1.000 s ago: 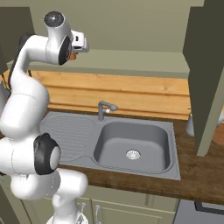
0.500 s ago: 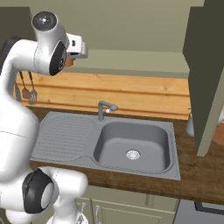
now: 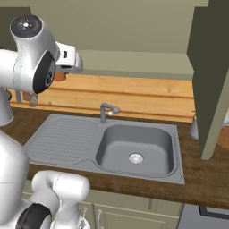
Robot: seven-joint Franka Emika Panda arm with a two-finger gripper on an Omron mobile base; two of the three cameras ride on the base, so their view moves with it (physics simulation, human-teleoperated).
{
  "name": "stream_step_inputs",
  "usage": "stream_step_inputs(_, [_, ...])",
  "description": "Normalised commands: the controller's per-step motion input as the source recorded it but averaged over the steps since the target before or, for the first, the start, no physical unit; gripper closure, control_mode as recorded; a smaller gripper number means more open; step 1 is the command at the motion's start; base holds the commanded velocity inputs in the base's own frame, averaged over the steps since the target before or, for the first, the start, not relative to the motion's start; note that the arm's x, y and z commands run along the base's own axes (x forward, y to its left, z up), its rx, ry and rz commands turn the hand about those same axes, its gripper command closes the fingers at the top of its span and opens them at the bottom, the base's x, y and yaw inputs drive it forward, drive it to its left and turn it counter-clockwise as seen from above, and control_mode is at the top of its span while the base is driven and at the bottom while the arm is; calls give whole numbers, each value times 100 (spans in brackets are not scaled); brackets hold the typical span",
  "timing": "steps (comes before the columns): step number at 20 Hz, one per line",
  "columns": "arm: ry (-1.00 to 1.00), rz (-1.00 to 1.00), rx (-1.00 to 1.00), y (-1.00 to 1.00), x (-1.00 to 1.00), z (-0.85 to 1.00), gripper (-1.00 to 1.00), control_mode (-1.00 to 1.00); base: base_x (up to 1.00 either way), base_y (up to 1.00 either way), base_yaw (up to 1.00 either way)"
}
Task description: From the different types of pastries on the counter, select a croissant and place it on the cutting board. Then retrieve a jar of jam from the cabinet and place it alongside the croissant on the cutting board.
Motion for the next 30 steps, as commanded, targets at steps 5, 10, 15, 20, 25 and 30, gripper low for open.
stream_step_inputs(5, [0,0,0,24,-57,-1,100,-100,0,0,0])
stream_step_inputs(10, [0,0,0,0,0,0,100,100,-54,24,0])
stream_step_inputs(15, [0,0,0,0,0,0,100,100,-100,0,1])
stream_step_inputs(20, [0,0,0,0,0,0,100,100,-100,0,0])
stream_step_inputs(25, [0,0,0,0,0,0,100,100,-100,-2,0])
stream_step_inputs(30, [0,0,0,0,0,0,100,100,-100,-74,0])
